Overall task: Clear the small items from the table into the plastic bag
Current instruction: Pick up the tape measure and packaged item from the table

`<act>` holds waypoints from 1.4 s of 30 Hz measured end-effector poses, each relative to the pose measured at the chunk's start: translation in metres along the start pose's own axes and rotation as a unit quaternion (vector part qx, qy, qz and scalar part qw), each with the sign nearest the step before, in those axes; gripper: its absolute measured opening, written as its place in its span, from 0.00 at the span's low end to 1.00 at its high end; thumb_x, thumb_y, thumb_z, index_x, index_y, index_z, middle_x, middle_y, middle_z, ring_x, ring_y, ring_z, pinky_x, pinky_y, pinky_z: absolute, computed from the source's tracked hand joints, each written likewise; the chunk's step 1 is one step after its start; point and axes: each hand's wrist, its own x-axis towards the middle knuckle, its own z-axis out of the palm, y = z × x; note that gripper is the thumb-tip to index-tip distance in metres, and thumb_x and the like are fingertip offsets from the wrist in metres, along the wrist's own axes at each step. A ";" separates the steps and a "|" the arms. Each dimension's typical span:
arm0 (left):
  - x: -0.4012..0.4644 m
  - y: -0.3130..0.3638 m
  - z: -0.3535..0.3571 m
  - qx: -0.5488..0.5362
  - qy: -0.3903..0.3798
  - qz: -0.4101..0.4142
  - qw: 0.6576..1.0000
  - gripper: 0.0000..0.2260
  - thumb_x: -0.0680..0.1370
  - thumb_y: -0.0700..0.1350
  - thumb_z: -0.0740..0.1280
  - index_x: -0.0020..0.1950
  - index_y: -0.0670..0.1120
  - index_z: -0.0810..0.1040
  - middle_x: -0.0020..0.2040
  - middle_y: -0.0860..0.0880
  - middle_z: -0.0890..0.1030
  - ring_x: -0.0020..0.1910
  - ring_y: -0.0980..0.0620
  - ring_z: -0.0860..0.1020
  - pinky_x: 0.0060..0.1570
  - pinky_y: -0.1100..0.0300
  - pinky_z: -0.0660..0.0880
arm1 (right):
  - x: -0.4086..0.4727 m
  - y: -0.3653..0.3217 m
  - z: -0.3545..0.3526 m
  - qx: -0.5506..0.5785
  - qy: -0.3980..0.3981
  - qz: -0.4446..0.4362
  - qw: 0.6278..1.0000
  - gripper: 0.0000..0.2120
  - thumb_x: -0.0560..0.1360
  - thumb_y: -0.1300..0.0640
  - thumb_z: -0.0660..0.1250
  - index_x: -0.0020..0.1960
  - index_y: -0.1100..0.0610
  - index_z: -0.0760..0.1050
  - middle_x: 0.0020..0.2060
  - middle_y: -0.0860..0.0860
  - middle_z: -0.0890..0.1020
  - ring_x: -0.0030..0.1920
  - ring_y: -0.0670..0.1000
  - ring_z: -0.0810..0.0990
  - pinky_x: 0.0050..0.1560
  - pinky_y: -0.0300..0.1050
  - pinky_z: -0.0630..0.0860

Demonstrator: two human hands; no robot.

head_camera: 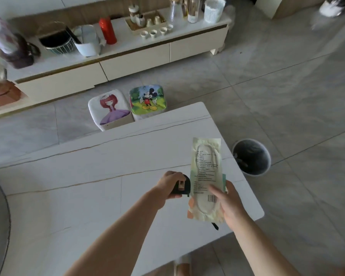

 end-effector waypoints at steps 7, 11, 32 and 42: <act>-0.080 -0.001 0.016 0.067 -0.090 0.058 0.992 0.09 0.75 0.38 0.65 0.55 0.43 0.73 0.47 0.42 0.77 0.41 0.47 0.79 0.35 0.61 0.78 | -0.117 0.004 -0.024 0.053 0.112 -0.041 0.991 0.35 0.57 0.47 0.81 0.60 0.54 0.72 0.51 0.55 0.82 0.52 0.57 0.82 0.54 0.61 0.78; -0.124 -0.004 0.027 0.136 -0.167 0.098 0.972 0.14 0.73 0.37 0.69 0.58 0.44 0.76 0.49 0.41 0.80 0.39 0.47 0.80 0.36 0.61 0.78 | -0.187 0.018 -0.021 0.124 0.194 -0.075 0.970 0.25 0.64 0.55 0.76 0.58 0.55 0.72 0.50 0.56 0.83 0.51 0.56 0.82 0.51 0.54 0.79; -0.299 -0.207 0.226 0.417 -0.396 0.073 0.815 0.12 0.75 0.38 0.68 0.57 0.45 0.74 0.47 0.44 0.80 0.41 0.48 0.80 0.32 0.60 0.77 | -0.457 0.213 -0.100 0.456 0.504 -0.130 0.722 0.13 0.75 0.65 0.59 0.59 0.59 0.71 0.49 0.61 0.80 0.45 0.61 0.81 0.42 0.54 0.80; -0.349 -0.326 0.325 0.500 -0.415 0.067 0.757 0.10 0.75 0.38 0.67 0.56 0.44 0.74 0.47 0.42 0.81 0.42 0.46 0.80 0.38 0.57 0.78 | -0.517 0.321 -0.163 0.522 0.566 -0.064 0.635 0.15 0.74 0.66 0.65 0.59 0.60 0.69 0.49 0.62 0.81 0.47 0.63 0.82 0.50 0.60 0.79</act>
